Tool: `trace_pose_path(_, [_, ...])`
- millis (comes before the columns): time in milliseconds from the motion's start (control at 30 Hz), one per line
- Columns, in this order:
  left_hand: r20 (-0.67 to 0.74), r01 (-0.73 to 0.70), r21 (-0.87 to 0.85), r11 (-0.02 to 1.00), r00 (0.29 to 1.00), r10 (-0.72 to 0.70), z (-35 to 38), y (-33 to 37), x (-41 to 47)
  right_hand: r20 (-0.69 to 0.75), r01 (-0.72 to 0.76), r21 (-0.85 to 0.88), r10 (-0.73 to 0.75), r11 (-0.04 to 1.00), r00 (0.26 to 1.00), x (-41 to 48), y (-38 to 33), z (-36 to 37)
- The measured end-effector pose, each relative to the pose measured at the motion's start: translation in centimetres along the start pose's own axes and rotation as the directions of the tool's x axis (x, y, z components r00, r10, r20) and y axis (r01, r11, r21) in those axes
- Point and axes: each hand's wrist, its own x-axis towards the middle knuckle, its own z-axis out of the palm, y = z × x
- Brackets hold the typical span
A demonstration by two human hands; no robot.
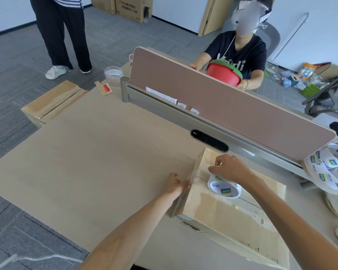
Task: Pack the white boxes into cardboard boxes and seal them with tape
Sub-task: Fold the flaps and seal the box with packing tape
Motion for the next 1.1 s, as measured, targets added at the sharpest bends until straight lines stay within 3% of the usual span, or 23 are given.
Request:
trace_pose_path(100, [-0.031,-0.217,0.224,0.95,0.973,0.229,-1.0,-0.3,-0.1,-0.003,-0.007,0.014,0.007,1.0,1.0,0.0,0.1,0.1])
trace_pose_path(200, [0.1,-0.335,0.176,0.926,0.942,0.321,-1.5,-0.1,-1.4,-0.007,-0.008,0.043,0.008,0.999,1.0,0.0,0.3,0.2])
trace_pose_path(300, [0.264,-0.333,0.131,0.934,0.92,0.291,-1.5,0.3,-2.9,-0.026,-0.012,0.104,0.015,0.995,1.0,0.1,0.5,0.4])
trace_pose_path(400, [0.422,-0.334,0.231,0.914,0.881,0.216,-1.2,0.7,-3.9,-0.031,-0.018,0.139,0.022,0.99,0.999,0.1,0.7,0.5])
trace_pose_path(567, [0.476,-0.339,0.334,0.88,0.866,0.153,-0.9,2.6,-3.6,-0.043,-0.015,0.187,0.024,0.982,0.999,0.1,0.9,0.7])
trace_pose_path(800, [0.519,-0.347,0.301,0.888,0.841,0.153,-0.3,3.0,-3.3,-0.114,0.062,0.239,-0.035,0.969,0.993,-0.7,1.6,1.0])
trace_pose_path(967, [0.505,-0.442,0.561,0.7,0.853,0.134,-0.6,3.2,-2.9,-0.179,0.063,0.384,0.007,0.921,0.984,-1.8,2.9,0.7])
trace_pose_path(1100, [0.53,-0.531,0.572,0.625,0.821,0.212,-0.5,3.2,-2.7,-0.203,0.015,0.542,0.113,0.84,0.973,-2.3,3.9,0.8])
